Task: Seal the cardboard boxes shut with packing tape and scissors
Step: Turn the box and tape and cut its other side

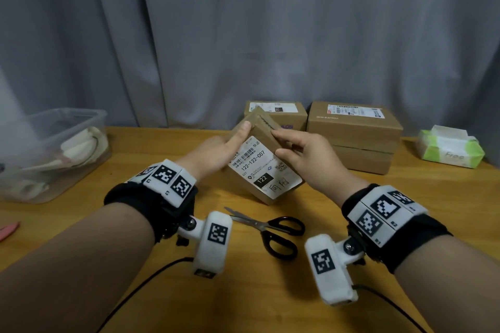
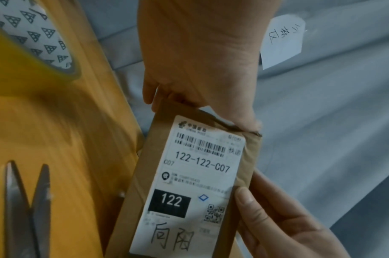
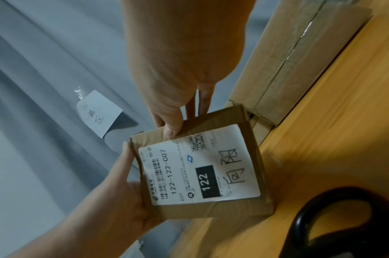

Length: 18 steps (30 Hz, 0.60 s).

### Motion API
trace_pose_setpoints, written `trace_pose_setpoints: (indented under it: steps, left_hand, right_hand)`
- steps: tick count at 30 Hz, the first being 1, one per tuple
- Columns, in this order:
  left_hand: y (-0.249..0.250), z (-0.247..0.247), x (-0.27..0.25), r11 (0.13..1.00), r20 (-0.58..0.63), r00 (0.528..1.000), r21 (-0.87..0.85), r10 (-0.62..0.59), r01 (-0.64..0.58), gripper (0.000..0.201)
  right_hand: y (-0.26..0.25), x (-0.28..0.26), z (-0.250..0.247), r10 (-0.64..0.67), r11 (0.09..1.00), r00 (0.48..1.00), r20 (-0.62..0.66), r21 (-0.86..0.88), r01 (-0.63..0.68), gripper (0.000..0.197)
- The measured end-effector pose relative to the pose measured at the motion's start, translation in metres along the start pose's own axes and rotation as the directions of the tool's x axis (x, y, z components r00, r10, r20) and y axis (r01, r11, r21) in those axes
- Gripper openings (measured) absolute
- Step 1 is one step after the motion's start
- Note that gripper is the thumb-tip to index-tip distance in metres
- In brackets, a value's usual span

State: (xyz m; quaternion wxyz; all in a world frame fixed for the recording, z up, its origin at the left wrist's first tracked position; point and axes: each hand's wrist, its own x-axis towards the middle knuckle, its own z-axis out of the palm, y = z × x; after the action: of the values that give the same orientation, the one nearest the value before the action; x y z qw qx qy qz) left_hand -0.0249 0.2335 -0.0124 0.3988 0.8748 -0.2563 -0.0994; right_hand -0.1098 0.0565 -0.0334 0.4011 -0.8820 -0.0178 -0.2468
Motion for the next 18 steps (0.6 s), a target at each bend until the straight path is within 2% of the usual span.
trace_pose_setpoints:
  steps: [2,4,6,8,10,12,13,15,16,18]
  left_hand:
    - [-0.003,-0.004,0.001,0.999,0.001,1.0,-0.042,-0.02,0.02,0.078]
    - [-0.007,-0.007,-0.001,0.997,0.005,0.999,-0.056,-0.054,0.054,0.077]
    - [-0.009,-0.003,-0.009,0.994,0.127,0.989,-0.056,-0.081,0.089,0.072]
    - [-0.011,0.011,-0.019,0.995,0.234,0.969,-0.035,-0.079,0.089,0.066]
    - [-0.013,0.023,-0.022,0.997,0.148,0.987,-0.047,-0.058,0.066,0.06]
    - [-0.021,0.028,-0.011,0.998,0.01,0.998,-0.038,-0.058,0.058,0.053]
    - [-0.026,0.026,-0.004,0.998,-0.04,0.997,0.024,-0.06,0.061,0.049]
    - [-0.037,0.019,0.004,0.959,-0.095,0.993,0.267,-0.072,0.095,0.044]
    - [-0.043,0.015,0.004,0.899,-0.108,0.989,0.418,-0.096,0.133,0.048]
    - [-0.054,0.006,-0.002,0.704,-0.087,0.979,0.684,-0.184,0.193,0.067]
  right_hand:
    - [-0.002,0.001,0.002,-0.049,0.997,0.999,-0.01,-0.06,0.048,0.041]
    - [-0.004,0.003,0.004,-0.043,0.995,0.999,-0.005,-0.087,0.042,0.038]
    - [-0.002,0.005,0.007,-0.025,0.99,1.0,0.018,-0.136,0.027,0.034]
    - [-0.001,0.004,0.011,-0.03,0.96,0.996,0.089,-0.277,0.053,0.033]
    - [-0.002,0.002,0.012,-0.027,0.908,0.99,0.141,-0.41,0.083,0.034]
    - [-0.003,0.001,0.01,-0.009,0.901,0.989,0.146,-0.427,0.071,0.036]
    - [-0.003,0.0,0.008,-0.005,0.904,0.99,0.14,-0.423,0.065,0.036]
    - [0.0,-0.001,0.004,0.026,0.865,0.993,0.118,-0.5,0.037,0.035]
    - [0.003,-0.001,0.002,0.06,0.842,0.993,0.105,-0.54,0.006,0.035]
    - [0.009,-0.004,0.002,0.11,0.858,0.99,0.092,-0.512,-0.047,0.039]
